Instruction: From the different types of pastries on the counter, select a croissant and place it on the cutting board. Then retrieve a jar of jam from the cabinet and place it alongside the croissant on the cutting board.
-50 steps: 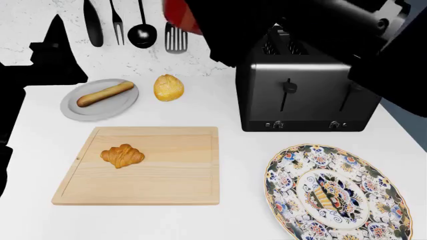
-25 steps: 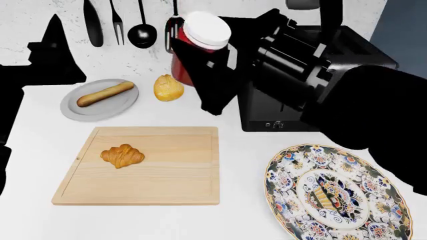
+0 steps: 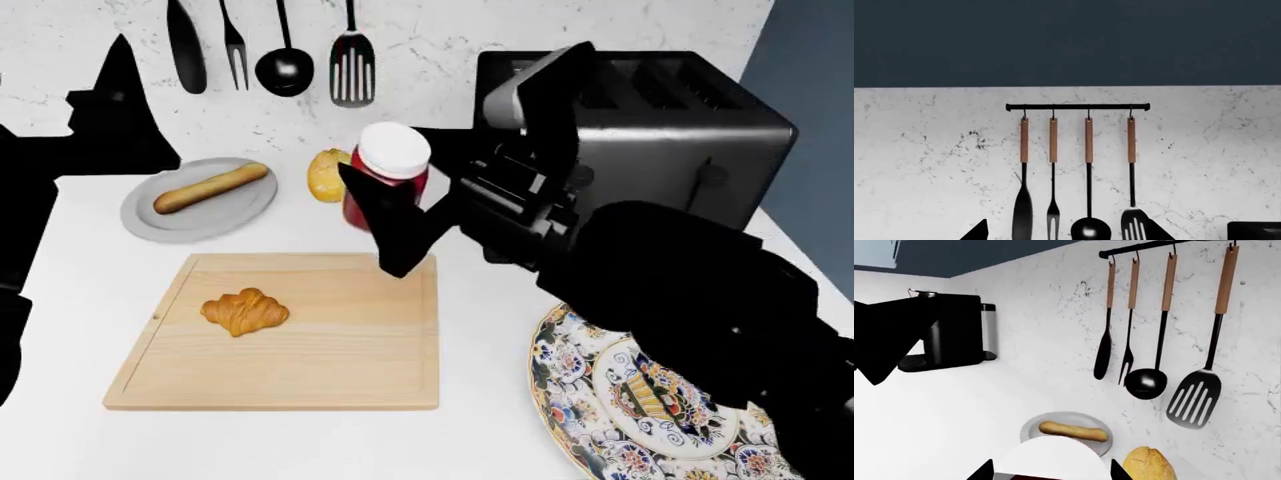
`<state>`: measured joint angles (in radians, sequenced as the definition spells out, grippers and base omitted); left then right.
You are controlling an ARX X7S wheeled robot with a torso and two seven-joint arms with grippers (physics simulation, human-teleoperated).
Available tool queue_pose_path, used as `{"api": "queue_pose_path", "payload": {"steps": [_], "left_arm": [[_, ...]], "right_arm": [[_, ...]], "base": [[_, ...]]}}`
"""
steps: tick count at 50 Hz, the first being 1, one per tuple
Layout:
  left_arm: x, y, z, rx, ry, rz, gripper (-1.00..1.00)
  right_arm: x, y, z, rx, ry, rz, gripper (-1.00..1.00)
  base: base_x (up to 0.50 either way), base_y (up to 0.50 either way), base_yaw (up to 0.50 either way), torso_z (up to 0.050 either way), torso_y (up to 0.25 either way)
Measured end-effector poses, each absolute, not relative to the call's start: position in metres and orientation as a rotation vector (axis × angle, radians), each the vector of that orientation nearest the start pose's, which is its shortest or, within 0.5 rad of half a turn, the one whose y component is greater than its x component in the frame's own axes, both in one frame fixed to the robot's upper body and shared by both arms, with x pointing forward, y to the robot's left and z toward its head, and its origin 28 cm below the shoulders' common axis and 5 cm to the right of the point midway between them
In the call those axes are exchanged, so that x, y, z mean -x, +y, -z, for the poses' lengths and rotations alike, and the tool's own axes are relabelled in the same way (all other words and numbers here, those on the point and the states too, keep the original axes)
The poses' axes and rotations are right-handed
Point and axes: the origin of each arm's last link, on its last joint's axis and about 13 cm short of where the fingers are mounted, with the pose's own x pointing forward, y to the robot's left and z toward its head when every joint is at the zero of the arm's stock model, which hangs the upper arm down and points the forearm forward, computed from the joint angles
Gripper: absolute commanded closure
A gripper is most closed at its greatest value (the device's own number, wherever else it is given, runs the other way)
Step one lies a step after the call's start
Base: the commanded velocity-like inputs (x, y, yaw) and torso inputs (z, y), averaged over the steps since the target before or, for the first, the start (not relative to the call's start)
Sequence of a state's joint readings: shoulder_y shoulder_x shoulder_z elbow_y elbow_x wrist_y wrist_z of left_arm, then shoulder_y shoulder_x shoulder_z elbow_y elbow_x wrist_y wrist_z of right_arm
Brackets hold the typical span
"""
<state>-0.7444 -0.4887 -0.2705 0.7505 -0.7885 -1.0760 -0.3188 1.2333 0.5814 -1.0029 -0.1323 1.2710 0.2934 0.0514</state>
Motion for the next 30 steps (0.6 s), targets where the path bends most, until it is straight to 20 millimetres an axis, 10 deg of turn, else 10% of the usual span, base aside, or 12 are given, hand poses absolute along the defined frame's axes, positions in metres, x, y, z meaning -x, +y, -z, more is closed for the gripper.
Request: {"api": "queue_pose_path", "payload": {"steps": [30], "left_arm": [[-0.225, 0.278, -0.278, -0.004, -0.423, -0.021, -1.0]], "right_arm": [[-0.312, -0.047, -0.211, 0.025, -0.009, -0.942, 1.0]], "base": [[0.0, 0.0, 0.0, 0.0, 0.001]]}}
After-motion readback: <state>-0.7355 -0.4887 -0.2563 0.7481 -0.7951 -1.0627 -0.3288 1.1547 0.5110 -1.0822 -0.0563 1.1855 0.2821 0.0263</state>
